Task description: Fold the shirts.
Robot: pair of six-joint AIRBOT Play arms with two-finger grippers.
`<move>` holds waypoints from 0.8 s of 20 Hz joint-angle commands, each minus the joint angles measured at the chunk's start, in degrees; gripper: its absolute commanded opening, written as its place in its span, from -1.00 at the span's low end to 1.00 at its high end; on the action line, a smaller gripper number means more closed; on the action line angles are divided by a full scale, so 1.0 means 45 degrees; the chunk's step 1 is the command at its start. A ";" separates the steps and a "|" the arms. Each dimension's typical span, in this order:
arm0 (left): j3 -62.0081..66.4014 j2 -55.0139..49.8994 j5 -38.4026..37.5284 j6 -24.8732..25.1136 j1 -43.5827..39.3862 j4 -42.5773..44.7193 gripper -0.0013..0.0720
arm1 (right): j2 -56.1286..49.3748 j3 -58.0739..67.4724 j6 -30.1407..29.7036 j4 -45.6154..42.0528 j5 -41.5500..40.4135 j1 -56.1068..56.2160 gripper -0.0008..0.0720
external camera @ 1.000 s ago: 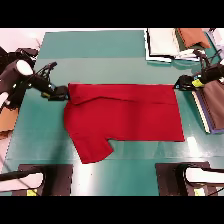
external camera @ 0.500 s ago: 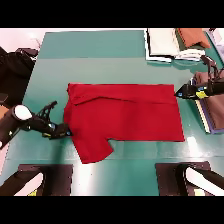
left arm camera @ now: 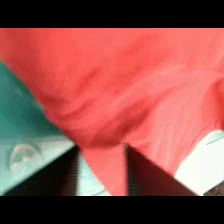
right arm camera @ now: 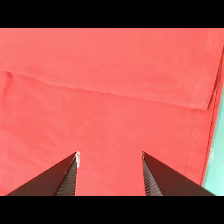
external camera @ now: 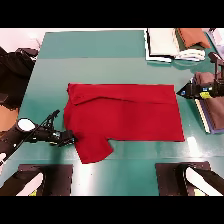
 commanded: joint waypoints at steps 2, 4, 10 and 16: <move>-0.0121 0.0024 0.0641 0.0228 0.0015 -0.0340 -0.71 | 0.0087 -0.0010 0.0136 -0.0010 0.0160 -0.0015 0.26; -0.0107 0.0024 0.0563 0.0627 0.0015 -0.0340 -0.91 | 0.0087 -0.0010 0.0131 -0.0044 0.0403 -0.0015 0.26; 0.2123 0.0029 -0.1345 0.0787 0.0015 0.1617 -0.92 | 0.0087 -0.1851 0.0121 -0.1467 0.2254 -0.1792 0.26; 0.2837 0.0029 -0.1384 0.0792 0.0015 0.1593 -0.91 | -0.0559 -0.5877 -0.0379 -0.1710 0.2108 -0.5950 0.59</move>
